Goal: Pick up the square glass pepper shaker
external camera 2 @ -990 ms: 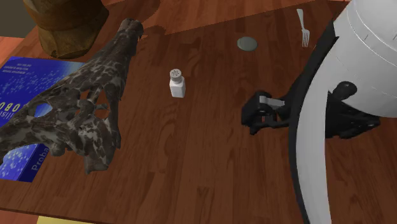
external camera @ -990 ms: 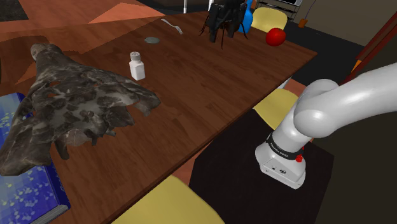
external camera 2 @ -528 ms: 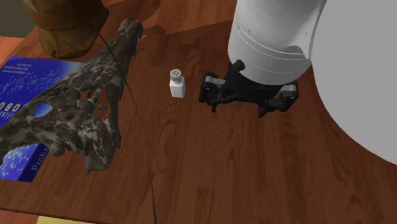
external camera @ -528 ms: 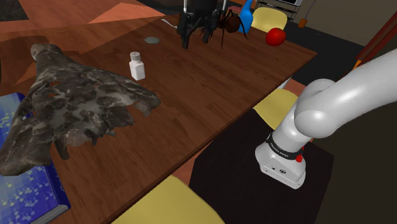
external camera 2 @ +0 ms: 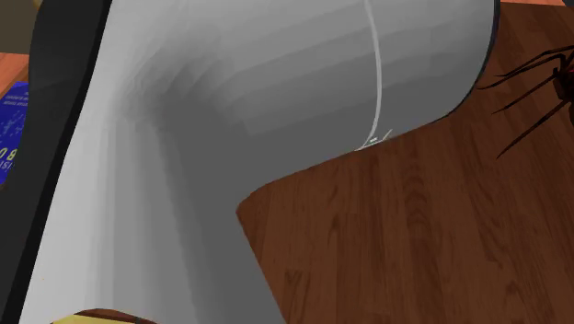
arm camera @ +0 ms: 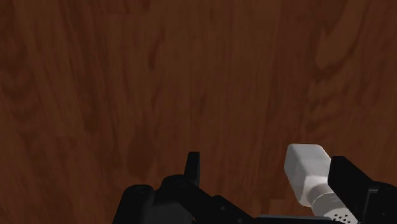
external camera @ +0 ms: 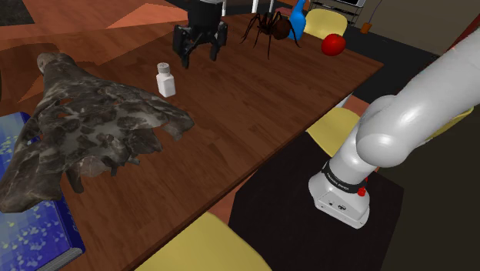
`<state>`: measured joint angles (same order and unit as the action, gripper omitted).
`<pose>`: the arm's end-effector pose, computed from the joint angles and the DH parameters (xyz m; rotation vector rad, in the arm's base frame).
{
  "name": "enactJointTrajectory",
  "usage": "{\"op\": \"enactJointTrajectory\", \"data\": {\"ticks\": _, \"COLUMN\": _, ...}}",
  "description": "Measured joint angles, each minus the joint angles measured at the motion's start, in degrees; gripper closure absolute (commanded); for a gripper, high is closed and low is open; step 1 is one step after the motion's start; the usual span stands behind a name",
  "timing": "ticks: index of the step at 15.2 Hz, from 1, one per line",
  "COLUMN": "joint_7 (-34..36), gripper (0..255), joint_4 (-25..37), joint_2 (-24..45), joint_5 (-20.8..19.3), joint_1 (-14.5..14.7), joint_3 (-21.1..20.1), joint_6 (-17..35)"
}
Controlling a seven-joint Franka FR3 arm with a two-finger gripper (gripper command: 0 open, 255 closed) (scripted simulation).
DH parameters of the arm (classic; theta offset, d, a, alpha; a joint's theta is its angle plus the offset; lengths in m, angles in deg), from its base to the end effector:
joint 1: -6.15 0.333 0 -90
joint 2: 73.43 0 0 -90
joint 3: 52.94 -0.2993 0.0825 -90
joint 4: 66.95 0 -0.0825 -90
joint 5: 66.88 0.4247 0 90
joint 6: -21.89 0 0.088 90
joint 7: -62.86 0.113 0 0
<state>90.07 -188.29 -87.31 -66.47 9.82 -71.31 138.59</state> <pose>0.5025 0.2116 0.4903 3.1262 -0.1503 0.2580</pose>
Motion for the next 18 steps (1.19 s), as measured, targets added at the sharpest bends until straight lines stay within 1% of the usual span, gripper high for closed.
{"op": "enactJointTrajectory", "data": {"ticks": 3, "joint_7": 3.7, "gripper": 0, "joint_4": 5.2, "joint_2": 6.9, "joint_5": -3.1, "joint_1": 0.3, "joint_3": -2.4, "joint_6": 2.5}}
{"op": "enactJointTrajectory", "data": {"ticks": 7, "joint_7": 7.7, "gripper": 0, "joint_4": 10.0, "joint_2": 13.1, "joint_5": -7.0, "joint_1": 1.2, "joint_3": -4.2, "joint_6": 4.6}}
{"op": "enactJointTrajectory", "data": {"ticks": 9, "joint_7": 8.4, "gripper": 0, "joint_4": 10.0, "joint_2": 14.5, "joint_5": -7.9, "joint_1": 1.4, "joint_3": -4.4, "joint_6": 5.9}}
{"op": "enactJointTrajectory", "data": {"ticks": 15, "joint_7": 9.5, "gripper": 0, "joint_4": 7.3, "joint_2": 15.7, "joint_5": -8.8, "joint_1": 1.5, "joint_3": -4.5, "joint_6": 9.7}}
{"op": "enactJointTrajectory", "data": {"ticks": 16, "joint_7": 9.5, "gripper": 255, "joint_4": 7.3, "joint_2": 15.7, "joint_5": -8.9, "joint_1": 1.5, "joint_3": -4.5, "joint_6": 9.8}}
{"op": "enactJointTrajectory", "data": {"ticks": 18, "joint_7": 9.6, "gripper": 255, "joint_4": 7.2, "joint_2": 15.8, "joint_5": -8.9, "joint_1": 1.5, "joint_3": -4.5, "joint_6": 9.9}}
